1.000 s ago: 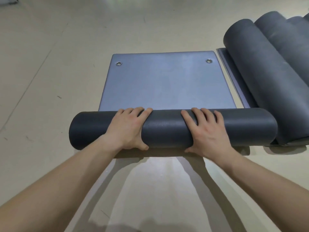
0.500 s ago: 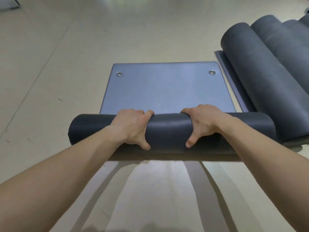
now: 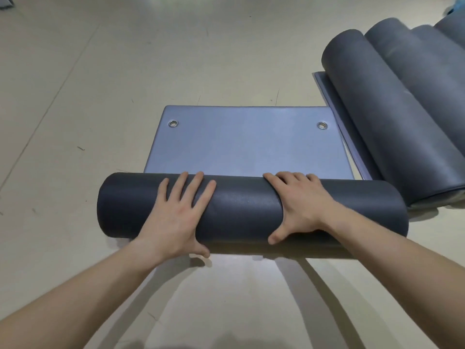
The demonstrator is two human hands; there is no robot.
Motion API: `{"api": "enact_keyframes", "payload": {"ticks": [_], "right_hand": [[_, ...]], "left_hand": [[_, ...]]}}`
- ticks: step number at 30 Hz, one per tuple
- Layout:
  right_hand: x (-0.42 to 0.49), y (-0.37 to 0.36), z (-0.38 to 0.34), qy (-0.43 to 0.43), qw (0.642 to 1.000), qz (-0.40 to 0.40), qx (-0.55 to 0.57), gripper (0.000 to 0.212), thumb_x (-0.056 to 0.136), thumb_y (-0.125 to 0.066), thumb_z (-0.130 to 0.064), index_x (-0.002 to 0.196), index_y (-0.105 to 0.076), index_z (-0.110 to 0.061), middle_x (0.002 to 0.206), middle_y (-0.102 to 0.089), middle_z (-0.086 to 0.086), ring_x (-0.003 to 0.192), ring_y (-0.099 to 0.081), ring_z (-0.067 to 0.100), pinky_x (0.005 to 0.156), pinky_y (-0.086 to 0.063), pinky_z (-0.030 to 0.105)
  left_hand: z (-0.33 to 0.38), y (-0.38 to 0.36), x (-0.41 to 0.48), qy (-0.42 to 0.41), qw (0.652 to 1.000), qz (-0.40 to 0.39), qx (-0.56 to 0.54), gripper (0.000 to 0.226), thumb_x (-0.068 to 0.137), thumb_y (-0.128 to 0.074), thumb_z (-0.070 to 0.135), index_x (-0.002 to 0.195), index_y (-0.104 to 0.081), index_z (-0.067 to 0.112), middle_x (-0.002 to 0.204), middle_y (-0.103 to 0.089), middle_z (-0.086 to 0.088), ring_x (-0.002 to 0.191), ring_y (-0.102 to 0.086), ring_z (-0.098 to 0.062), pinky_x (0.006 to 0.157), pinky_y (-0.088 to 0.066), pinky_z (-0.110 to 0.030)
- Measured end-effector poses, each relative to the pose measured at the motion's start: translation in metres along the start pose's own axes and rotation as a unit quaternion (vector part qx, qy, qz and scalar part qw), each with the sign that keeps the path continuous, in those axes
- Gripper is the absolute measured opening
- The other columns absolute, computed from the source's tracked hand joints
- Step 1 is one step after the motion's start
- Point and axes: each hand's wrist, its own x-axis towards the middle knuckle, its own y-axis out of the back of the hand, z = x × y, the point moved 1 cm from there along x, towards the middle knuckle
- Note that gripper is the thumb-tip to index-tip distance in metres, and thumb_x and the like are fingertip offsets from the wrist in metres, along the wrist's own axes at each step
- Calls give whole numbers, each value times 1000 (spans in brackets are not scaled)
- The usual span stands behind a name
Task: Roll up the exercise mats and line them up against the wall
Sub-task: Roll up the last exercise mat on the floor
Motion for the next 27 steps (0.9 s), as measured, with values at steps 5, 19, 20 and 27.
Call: {"api": "enact_keyframes", "payload": {"ticks": [5, 19, 20, 27], "right_hand": [[-5, -30, -22, -36, 995, 75, -58, 150, 51, -80, -82, 162, -1, -21, 167, -16, 16, 152, -18, 41, 119, -14, 67], [25, -5, 10, -48, 985, 130, -103, 133, 53, -72, -86, 157, -13, -27, 151, -41, 9, 133, -45, 35, 115, -30, 61], [22, -3, 12, -32, 984, 128, -119, 126, 54, -69, -87, 154, -19, -28, 145, -46, 7, 126, -49, 33, 110, -37, 56], [14, 31, 2, 58, 998, -40, -2, 120, 52, -76, -86, 152, -29, -39, 132, -57, -7, 117, -58, 23, 102, -48, 44]], "left_hand": [[-21, 16, 44, -18, 999, -38, -34, 137, 53, -65, 90, 160, -6, 29, 165, -26, -1, 147, -32, -28, 121, -28, -53], [-24, 34, 73, -18, 999, -33, -20, 117, 59, -74, 77, 153, -19, 35, 145, -49, 1, 124, -54, -28, 106, -44, -50], [-21, 37, 68, -15, 999, -35, -16, 114, 59, -74, 77, 151, -20, 35, 140, -52, 1, 118, -56, -27, 101, -48, -47], [-41, 51, 50, 10, 951, -259, -166, 116, 41, -84, 76, 142, -35, 50, 120, -61, 16, 110, -60, -19, 98, -51, -39]]}}
